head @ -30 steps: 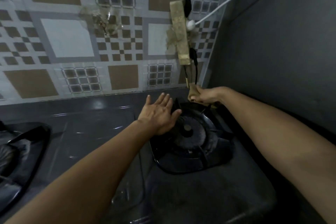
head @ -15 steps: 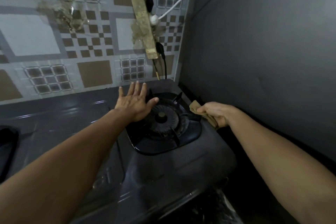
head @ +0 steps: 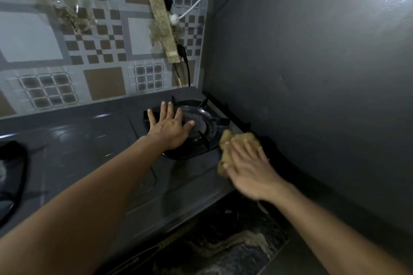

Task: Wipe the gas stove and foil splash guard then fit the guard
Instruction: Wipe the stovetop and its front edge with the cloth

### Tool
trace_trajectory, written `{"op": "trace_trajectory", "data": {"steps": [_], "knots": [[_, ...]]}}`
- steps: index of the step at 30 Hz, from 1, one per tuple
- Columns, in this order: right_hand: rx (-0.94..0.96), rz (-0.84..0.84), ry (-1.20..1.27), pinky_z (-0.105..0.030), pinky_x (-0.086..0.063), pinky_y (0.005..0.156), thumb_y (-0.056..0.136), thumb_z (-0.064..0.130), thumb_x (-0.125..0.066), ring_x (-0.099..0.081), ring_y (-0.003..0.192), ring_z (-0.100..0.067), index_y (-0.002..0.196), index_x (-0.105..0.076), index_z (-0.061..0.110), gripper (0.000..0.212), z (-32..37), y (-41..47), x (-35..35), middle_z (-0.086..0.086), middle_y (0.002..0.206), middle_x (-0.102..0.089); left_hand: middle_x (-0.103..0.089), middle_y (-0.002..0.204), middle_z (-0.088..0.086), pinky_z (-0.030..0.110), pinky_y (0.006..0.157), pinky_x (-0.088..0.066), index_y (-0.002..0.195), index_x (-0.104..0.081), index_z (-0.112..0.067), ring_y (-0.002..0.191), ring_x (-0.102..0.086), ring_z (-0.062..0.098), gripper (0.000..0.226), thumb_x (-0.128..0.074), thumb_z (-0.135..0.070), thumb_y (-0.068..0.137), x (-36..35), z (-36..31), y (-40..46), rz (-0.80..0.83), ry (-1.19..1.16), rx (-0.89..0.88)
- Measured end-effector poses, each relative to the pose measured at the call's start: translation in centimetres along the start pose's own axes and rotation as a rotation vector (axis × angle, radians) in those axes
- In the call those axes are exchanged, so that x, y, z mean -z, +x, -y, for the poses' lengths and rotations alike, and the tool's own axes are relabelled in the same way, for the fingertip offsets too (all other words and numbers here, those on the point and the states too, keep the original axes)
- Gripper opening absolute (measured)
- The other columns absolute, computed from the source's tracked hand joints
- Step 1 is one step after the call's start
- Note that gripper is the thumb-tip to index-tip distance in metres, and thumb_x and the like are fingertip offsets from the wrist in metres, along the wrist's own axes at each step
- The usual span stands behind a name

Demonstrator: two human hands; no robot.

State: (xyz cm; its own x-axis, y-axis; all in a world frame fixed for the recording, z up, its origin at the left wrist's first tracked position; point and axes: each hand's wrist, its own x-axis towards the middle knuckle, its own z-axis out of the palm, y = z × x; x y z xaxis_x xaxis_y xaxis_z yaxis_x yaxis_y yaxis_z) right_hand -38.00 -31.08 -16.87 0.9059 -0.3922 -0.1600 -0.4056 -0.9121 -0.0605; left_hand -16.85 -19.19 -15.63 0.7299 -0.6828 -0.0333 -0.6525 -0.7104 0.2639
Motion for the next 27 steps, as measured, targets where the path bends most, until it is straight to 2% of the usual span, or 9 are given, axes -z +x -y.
{"op": "trace_trajectory", "data": {"steps": [3, 7, 11, 16, 21, 24, 27], "knots": [[0.176, -0.160, 0.014, -0.046, 0.003, 0.121, 0.090, 0.057, -0.007, 0.009, 0.150, -0.021, 0.156, -0.006, 0.023, 0.074, 4.1, -3.8, -2.0, 0.004, 0.164, -0.001, 0.010, 0.165, 0.008, 0.057, 0.113, 0.018, 0.157, -0.010, -0.020, 0.149, 0.020, 0.026, 0.064, -0.020, -0.052, 0.102, -0.2, 0.1, 0.2, -0.008, 0.001, 0.001], [0.108, -0.208, 0.073, -0.040, 0.005, 0.121, 0.087, 0.060, -0.002, 0.008, 0.150, -0.013, 0.155, -0.014, 0.028, 0.076, 2.2, -2.4, -2.0, 0.009, 0.163, -0.005, 0.007, 0.165, 0.008, 0.057, 0.114, 0.018, 0.157, -0.011, -0.023, 0.150, 0.017, 0.026, 0.060, -0.020, -0.050, 0.103, -0.4, 0.4, 0.1, -0.019, 0.011, -0.015], [0.070, -0.239, 0.037, -0.044, 0.006, 0.121, 0.090, 0.057, -0.001, 0.002, 0.150, -0.013, 0.154, -0.019, 0.029, 0.072, 1.6, -1.6, -1.9, 0.009, 0.163, -0.009, 0.006, 0.165, 0.008, 0.056, 0.114, 0.016, 0.157, -0.007, -0.021, 0.150, 0.016, 0.025, 0.063, -0.018, -0.051, 0.103, -0.2, 0.2, 0.0, -0.007, 0.038, 0.005], [0.031, -0.340, -0.051, -0.050, -0.007, 0.121, 0.093, 0.046, -0.006, -0.017, 0.149, -0.027, 0.150, -0.032, 0.011, 0.072, 3.0, -4.1, -2.8, -0.008, 0.157, -0.030, 0.005, 0.165, 0.008, 0.057, 0.115, 0.016, 0.157, -0.009, -0.018, 0.151, 0.015, 0.025, 0.065, -0.018, -0.052, 0.103, -0.1, -0.1, -0.4, -0.003, 0.048, 0.007], [-0.231, -0.220, -0.077, -0.049, -0.011, 0.119, 0.095, 0.043, -0.016, -0.016, 0.147, -0.033, 0.152, -0.021, 0.007, 0.068, 0.1, 1.1, -0.5, -0.016, 0.159, -0.020, 0.004, 0.165, 0.008, 0.057, 0.114, 0.016, 0.157, -0.008, -0.017, 0.151, 0.014, 0.026, 0.066, -0.018, -0.052, 0.103, -0.2, 0.1, -0.2, 0.003, 0.046, -0.008], [-0.124, -0.113, -0.090, -0.042, 0.003, 0.121, 0.099, 0.042, -0.019, 0.006, 0.150, -0.024, 0.155, -0.005, 0.008, 0.067, -1.8, 4.3, 0.8, -0.008, 0.164, 0.002, 0.004, 0.165, 0.009, 0.058, 0.113, 0.017, 0.157, -0.007, -0.016, 0.151, 0.014, 0.026, 0.065, -0.018, -0.051, 0.103, -0.2, 0.3, 0.2, -0.005, 0.035, -0.004], [0.008, -0.138, -0.041, -0.029, 0.007, 0.120, 0.099, 0.040, -0.016, 0.004, 0.150, -0.015, 0.155, -0.003, 0.010, 0.065, -1.7, 3.2, 0.4, -0.005, 0.163, 0.003, 0.005, 0.165, 0.010, 0.058, 0.113, 0.018, 0.157, -0.007, -0.015, 0.151, 0.015, 0.026, 0.065, -0.017, -0.050, 0.103, -0.3, 0.2, 0.3, 0.000, 0.032, -0.004]]}}
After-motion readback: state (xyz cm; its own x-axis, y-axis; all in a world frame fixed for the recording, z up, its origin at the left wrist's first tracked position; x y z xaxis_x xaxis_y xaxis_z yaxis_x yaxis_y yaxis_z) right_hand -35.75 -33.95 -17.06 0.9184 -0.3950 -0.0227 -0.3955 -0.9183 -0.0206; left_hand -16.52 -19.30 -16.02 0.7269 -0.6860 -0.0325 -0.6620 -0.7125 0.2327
